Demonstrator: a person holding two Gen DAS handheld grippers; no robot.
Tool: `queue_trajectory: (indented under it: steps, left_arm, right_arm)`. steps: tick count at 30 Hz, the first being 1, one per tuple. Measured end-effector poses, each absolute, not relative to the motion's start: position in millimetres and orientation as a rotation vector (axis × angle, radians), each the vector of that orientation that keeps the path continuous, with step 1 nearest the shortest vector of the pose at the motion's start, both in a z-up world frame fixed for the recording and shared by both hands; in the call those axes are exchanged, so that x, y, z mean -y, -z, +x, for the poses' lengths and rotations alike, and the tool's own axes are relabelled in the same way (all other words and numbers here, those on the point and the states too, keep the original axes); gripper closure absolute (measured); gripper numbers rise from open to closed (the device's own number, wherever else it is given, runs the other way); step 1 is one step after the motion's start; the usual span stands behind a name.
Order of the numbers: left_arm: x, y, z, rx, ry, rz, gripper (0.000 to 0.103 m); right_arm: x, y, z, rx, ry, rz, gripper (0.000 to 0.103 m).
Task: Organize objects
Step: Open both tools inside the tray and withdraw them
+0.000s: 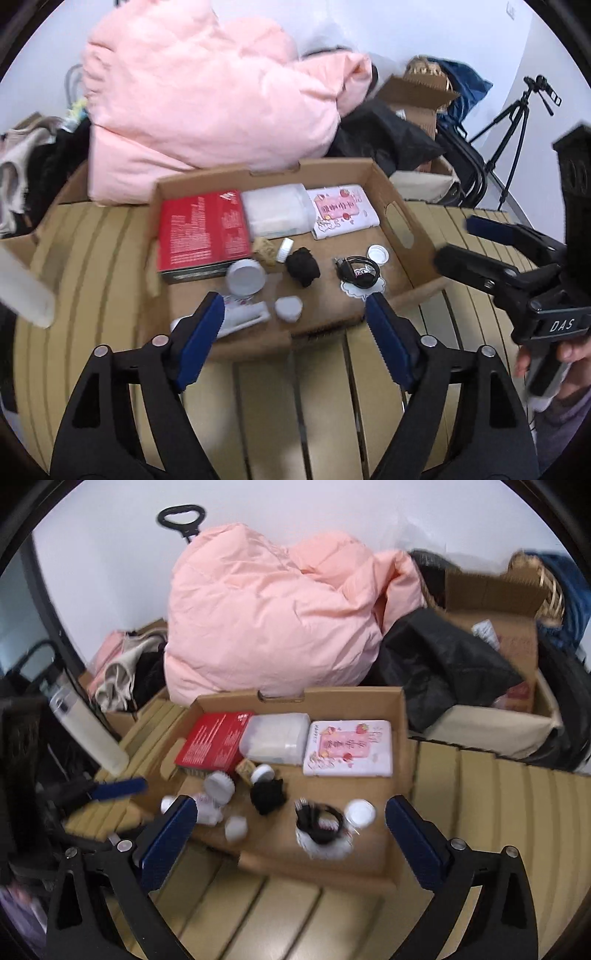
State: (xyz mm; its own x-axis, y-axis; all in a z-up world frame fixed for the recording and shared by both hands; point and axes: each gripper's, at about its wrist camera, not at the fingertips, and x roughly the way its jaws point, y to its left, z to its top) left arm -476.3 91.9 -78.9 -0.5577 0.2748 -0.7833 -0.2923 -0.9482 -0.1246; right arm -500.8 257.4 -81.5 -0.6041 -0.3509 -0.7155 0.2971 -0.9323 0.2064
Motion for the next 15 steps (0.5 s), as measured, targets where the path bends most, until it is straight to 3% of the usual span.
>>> queue_trajectory:
  steps: [5,10,15]
  left_arm:
    - [-55.0,35.4,-416.4,-0.047,-2.664,-1.194,0.014]
    - [-31.8,-6.8,-340.5,-0.048,-2.752,-1.139,0.013]
    - [-18.6,-47.3,-246.3,-0.048,-2.799,-0.983,0.000]
  right_arm:
    - [-270.1,50.7,-440.1,-0.090,2.567,1.157,0.000]
    - [-273.7,30.0,-358.8,-0.229,2.558,1.146,0.000]
    - [-268.2,-0.6,-264.8,-0.179,2.535,1.039,0.000]
